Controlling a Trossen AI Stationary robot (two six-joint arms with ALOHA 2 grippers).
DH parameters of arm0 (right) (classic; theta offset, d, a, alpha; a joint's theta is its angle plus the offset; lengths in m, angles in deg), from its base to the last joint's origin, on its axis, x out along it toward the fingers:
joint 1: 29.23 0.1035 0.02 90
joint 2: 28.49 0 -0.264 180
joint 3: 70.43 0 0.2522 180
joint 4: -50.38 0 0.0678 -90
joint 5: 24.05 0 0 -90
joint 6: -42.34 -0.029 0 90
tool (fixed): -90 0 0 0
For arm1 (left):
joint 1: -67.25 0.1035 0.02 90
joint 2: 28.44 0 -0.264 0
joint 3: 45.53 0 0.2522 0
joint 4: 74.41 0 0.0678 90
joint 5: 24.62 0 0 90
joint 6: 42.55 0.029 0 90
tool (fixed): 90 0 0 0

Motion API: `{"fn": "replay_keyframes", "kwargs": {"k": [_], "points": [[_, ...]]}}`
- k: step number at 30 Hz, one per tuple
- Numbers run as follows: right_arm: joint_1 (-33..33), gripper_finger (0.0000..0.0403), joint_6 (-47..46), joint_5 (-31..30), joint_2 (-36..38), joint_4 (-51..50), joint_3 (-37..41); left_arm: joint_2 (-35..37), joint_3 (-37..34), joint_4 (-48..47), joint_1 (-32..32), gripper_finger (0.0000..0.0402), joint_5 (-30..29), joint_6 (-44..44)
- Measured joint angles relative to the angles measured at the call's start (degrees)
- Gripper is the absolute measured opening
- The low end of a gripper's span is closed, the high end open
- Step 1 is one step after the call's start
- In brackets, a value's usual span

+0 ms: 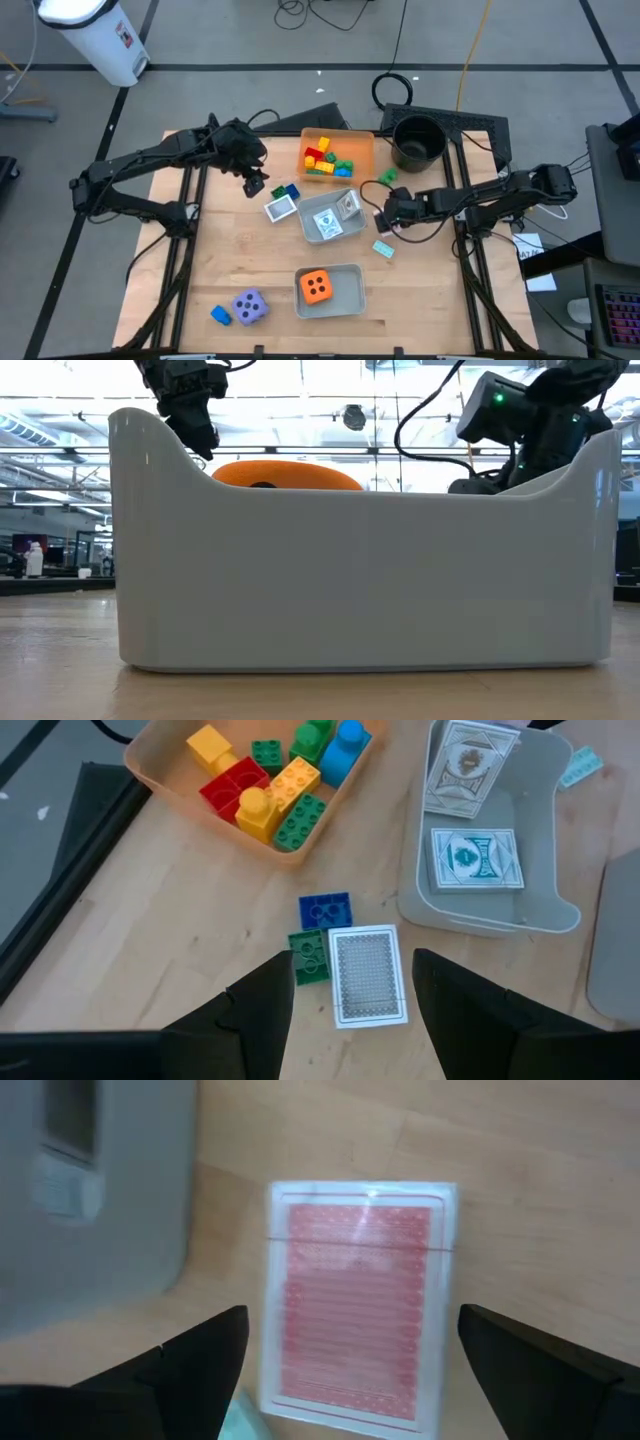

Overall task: Pick & Place Toys
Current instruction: Put the red deck of cards into the top gray bin

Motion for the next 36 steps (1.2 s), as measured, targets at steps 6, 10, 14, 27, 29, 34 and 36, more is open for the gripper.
{"fn": "replay_keyframes", "kwargs": {"k": [6,10,14,27,29,34,36], "points": [[-0.46,0.0346,0.34,-1.87,0.00,-7.34,0.02,0.00,0.00,-0.02,0.05,0.0209,0.03,1.01],[-0.43,0.0342,0.84,-3.30,0.04,-10.99,0.02,0.00,0.00,-0.02,0.05,0.0209,0.03,1.82],[-1.10,0.0341,2.77,-3.67,0.09,-14.45,-0.07,0.00,0.00,-0.04,0.07,0.0209,0.03,2.41],[-8.10,0.0341,6.65,-7.67,1.67,-21.06,-0.03,0.00,0.00,-0.07,2.41,0.0209,0.04,2.59],[-9.06,0.0341,6.72,-7.66,3.41,-20.86,0.16,0.00,0.00,-0.07,2.56,0.0209,0.03,2.59],[-9.44,0.0341,3.88,-8.58,9.30,-20.30,0.17,0.00,0.00,-0.07,2.56,0.0209,0.04,2.59],[-8.92,0.0341,1.85,-8.95,10.76,-19.02,0.10,0.00,0.00,-0.07,2.56,0.0209,0.03,2.59]]}}
